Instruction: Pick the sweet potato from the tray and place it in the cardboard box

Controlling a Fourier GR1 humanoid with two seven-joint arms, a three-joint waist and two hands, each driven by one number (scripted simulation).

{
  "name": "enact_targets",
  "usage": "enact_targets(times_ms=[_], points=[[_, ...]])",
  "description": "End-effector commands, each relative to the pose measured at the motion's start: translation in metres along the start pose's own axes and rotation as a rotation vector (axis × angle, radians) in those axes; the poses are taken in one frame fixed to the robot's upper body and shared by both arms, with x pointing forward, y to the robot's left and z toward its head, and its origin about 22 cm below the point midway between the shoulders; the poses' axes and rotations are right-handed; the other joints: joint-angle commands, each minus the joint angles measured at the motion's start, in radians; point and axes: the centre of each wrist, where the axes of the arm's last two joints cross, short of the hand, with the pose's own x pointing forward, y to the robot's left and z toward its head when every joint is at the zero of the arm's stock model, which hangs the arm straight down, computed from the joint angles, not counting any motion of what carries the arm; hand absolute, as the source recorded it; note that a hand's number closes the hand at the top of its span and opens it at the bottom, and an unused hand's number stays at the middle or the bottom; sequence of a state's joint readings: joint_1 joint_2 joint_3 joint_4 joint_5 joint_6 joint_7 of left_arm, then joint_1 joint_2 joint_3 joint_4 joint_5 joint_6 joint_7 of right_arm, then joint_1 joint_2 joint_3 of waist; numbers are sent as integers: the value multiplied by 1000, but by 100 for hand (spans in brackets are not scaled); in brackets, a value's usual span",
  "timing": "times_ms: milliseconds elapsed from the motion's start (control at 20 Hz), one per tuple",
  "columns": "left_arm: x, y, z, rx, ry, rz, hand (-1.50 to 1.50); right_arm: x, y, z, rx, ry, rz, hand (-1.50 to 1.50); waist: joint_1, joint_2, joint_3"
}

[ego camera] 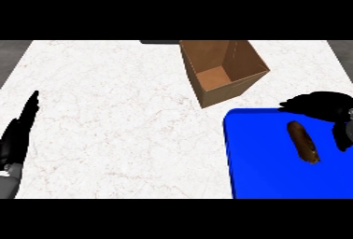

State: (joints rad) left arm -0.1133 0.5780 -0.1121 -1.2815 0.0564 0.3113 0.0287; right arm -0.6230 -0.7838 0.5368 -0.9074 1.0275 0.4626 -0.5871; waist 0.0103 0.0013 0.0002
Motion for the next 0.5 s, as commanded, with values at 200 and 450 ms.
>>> enact_targets(times_ms=[200,450], points=[[0,1,2,11,5,-7,0,19,23,-19,20,-8,4,-150,-8,-2,0],[-2,-5,5,-8,11,-5,0,11,0,1,36,-105,-29,-150,-10,-3,-1]])
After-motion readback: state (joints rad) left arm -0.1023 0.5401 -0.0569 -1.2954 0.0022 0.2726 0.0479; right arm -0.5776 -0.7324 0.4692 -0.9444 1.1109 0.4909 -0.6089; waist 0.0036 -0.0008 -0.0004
